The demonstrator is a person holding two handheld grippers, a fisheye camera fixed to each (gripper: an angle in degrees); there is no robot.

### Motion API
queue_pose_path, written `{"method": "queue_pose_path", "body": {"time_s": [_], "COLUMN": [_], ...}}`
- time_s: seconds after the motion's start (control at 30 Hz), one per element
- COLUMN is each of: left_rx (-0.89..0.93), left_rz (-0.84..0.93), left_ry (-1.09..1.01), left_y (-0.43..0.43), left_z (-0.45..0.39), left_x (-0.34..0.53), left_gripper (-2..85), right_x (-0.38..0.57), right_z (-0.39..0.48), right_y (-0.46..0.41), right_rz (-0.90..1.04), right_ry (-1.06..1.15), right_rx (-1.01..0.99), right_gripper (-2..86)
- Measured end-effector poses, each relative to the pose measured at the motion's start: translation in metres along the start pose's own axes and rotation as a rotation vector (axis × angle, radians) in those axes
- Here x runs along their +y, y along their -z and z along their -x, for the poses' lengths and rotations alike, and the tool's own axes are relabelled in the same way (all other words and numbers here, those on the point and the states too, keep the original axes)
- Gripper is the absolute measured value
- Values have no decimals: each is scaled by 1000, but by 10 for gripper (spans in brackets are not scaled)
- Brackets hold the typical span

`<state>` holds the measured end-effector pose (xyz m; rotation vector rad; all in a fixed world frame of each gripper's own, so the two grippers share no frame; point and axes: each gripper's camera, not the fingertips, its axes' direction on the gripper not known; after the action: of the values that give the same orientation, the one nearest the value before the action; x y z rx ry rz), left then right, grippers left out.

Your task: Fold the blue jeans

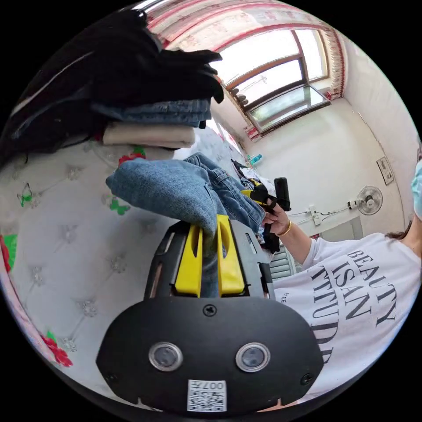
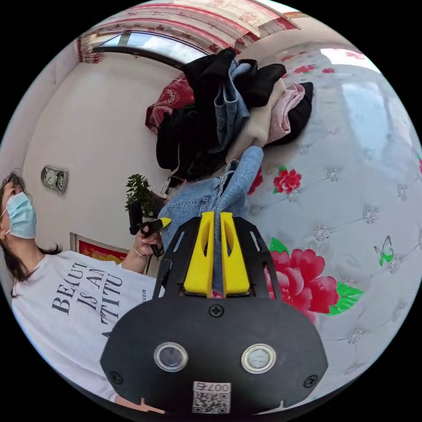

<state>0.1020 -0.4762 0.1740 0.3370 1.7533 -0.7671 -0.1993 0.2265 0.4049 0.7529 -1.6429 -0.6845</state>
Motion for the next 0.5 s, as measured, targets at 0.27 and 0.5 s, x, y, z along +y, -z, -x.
{"method": "queue_pose_path", "body": {"time_s": [0.27, 0.5], "left_rx": [-118, -689], "left_rz": [-313, -322], "left_ry": [-330, -35], "left_y": [189, 221], "left_z": [-59, 7], "left_x": [-146, -237], "left_gripper": [59, 114], "right_x": [-156, -264], "right_z": [173, 209], "right_y": [48, -43], "right_rz": [-251, -306], "right_ry": [344, 147], "right_rx": [-260, -49], "right_gripper": [5, 13]}}
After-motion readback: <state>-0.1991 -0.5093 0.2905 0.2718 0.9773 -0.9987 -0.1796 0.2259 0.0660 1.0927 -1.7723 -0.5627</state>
